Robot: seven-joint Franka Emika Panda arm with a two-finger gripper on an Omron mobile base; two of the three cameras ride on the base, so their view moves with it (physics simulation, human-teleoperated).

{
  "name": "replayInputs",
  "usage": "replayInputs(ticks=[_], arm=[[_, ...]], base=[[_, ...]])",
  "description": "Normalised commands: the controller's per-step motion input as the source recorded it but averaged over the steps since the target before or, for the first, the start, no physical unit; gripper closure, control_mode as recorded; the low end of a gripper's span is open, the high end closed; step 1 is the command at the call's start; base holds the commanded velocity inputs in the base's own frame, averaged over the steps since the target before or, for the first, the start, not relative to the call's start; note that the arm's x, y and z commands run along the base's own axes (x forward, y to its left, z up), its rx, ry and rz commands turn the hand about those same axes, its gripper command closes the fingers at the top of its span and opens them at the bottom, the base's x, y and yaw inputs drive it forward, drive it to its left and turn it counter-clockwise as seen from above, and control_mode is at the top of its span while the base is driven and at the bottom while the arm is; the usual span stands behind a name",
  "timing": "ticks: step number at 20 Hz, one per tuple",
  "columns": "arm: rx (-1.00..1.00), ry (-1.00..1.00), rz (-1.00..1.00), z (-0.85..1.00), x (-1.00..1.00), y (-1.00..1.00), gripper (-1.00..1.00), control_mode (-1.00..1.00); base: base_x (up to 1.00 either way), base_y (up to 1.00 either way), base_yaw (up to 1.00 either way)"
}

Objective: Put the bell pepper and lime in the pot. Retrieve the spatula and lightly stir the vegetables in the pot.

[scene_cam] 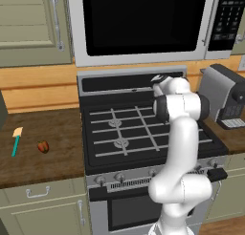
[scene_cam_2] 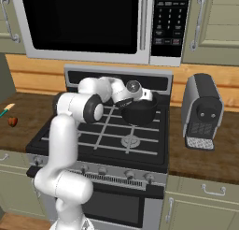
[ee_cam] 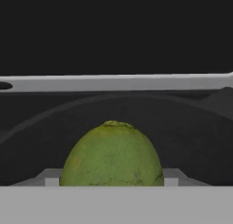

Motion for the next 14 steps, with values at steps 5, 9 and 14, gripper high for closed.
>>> replayInputs(ticks=[5, 9, 14], arm=[[0.00, 0.00, 0.00, -0.15, 0.27, 0.00, 1.00, -1.00], [0.00, 0.00, 0.00, -0.12, 0.18, 0.00, -1.00, -1.00], [0.00, 0.00, 0.00, 0.00, 0.00, 0.00, -1.00, -1.00]], base=[[0.00, 0.00, 0.00], [0.00, 0.00, 0.00], [0.00, 0.00, 0.00]])
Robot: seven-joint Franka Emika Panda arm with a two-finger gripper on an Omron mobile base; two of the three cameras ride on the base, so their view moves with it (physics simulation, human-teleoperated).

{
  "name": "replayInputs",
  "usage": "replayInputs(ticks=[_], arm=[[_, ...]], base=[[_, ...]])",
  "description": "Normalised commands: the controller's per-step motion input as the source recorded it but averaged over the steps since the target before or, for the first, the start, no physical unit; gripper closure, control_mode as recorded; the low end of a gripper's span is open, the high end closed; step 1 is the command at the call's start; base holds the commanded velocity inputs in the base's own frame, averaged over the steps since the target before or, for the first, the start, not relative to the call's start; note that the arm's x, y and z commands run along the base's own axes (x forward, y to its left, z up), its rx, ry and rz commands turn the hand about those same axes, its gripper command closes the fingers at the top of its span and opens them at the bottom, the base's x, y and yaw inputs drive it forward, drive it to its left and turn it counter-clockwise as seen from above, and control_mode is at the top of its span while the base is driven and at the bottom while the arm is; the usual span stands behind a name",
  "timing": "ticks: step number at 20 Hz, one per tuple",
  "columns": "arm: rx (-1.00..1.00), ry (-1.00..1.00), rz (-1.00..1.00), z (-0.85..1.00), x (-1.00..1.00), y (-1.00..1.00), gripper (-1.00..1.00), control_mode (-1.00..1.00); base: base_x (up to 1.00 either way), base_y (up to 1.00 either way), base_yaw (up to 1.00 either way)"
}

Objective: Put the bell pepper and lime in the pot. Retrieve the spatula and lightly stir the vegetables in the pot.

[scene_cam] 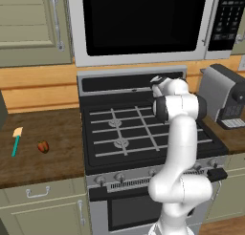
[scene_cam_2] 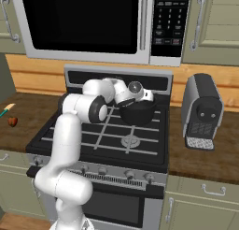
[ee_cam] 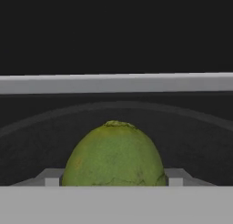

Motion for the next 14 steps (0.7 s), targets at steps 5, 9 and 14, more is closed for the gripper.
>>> replayInputs(ticks=[5, 9, 14], arm=[[0.00, -0.05, 0.00, 0.06, -0.11, 0.00, -1.00, -1.00], [0.00, -0.10, 0.00, 0.23, -0.16, 0.03, -1.00, -1.00], [0.00, -0.04, 0.00, 0.25, -0.31, 0.01, -1.00, -1.00]], base=[[0.00, 0.00, 0.00], [0.00, 0.00, 0.00], [0.00, 0.00, 0.00]])
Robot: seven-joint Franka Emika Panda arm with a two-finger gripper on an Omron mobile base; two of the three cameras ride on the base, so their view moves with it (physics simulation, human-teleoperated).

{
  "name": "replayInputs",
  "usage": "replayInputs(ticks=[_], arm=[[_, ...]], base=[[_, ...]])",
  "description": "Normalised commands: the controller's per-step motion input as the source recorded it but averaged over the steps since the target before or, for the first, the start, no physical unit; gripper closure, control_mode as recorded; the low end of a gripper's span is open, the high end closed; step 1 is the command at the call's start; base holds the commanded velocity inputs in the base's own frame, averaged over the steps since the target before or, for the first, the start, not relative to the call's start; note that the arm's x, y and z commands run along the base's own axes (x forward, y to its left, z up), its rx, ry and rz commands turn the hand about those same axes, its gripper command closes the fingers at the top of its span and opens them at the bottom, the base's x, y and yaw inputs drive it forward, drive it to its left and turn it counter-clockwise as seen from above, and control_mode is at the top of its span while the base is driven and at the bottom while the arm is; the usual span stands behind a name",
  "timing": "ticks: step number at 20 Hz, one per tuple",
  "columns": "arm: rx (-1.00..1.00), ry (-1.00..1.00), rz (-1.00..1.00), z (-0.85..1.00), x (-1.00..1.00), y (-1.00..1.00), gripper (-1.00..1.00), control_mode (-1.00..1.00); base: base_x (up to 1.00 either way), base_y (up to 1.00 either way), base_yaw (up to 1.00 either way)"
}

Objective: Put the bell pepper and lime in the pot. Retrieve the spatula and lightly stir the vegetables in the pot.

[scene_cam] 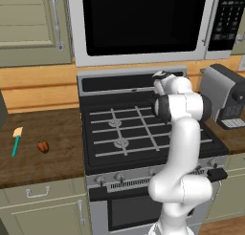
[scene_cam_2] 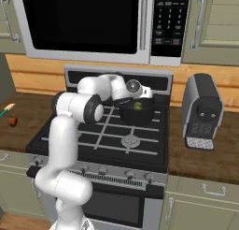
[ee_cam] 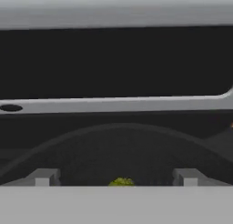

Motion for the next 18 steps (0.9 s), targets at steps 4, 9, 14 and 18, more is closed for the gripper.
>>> replayInputs(ticks=[4, 9, 14, 18], arm=[[0.00, -0.08, 0.00, 0.29, -0.81, 0.06, -1.00, -1.00], [0.00, -0.05, 0.00, 0.53, -0.75, 0.26, -1.00, -1.00], [0.00, -0.08, 0.00, 0.98, -0.67, 0.27, -1.00, -1.00], [0.00, -0.01, 0.00, 0.89, -0.81, 0.17, -1.00, -1.00]], base=[[0.00, 0.00, 0.00], [0.00, 0.00, 0.00], [0.00, 0.00, 0.00], [0.00, 0.00, 0.00]])
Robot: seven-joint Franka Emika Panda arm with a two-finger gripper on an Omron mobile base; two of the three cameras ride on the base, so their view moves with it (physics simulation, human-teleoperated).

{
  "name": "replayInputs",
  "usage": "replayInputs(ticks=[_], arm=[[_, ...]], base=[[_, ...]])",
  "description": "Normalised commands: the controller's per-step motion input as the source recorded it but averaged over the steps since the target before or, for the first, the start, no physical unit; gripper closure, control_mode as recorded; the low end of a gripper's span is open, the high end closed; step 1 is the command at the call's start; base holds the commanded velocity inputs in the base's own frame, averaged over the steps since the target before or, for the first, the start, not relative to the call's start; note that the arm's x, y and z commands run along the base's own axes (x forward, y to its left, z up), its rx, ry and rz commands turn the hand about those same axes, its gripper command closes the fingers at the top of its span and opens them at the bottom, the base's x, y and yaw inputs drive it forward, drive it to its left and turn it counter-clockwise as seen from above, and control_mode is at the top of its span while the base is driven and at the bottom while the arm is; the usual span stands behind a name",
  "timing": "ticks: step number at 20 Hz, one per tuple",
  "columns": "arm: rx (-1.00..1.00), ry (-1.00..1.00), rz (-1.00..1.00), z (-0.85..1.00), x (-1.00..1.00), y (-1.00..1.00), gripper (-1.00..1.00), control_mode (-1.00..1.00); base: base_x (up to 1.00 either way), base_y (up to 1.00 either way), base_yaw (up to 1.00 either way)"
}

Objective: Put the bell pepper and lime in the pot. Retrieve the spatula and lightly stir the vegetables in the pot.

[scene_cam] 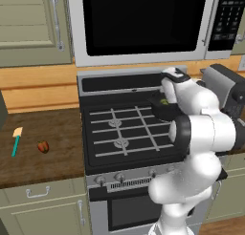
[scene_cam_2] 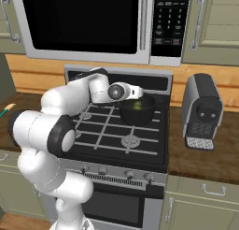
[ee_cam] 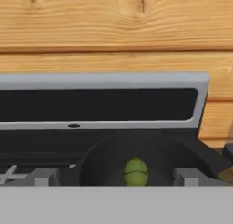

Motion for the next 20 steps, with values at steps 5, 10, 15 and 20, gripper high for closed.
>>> replayInputs(ticks=[5, 10, 15, 20], arm=[[0.00, 0.00, 0.00, 0.83, -0.86, 0.14, -1.00, -1.00], [0.00, 0.00, 0.00, 0.98, -0.65, 0.19, -1.00, -1.00], [0.04, 0.14, -0.01, 0.98, -0.69, 0.24, -1.00, -1.00], [0.08, 0.35, -0.03, 0.70, -0.83, 0.24, -1.00, -1.00]], base=[[0.00, 0.00, 0.00], [0.00, 0.00, 0.00], [0.00, 0.00, 0.00], [0.00, 0.00, 0.00]])
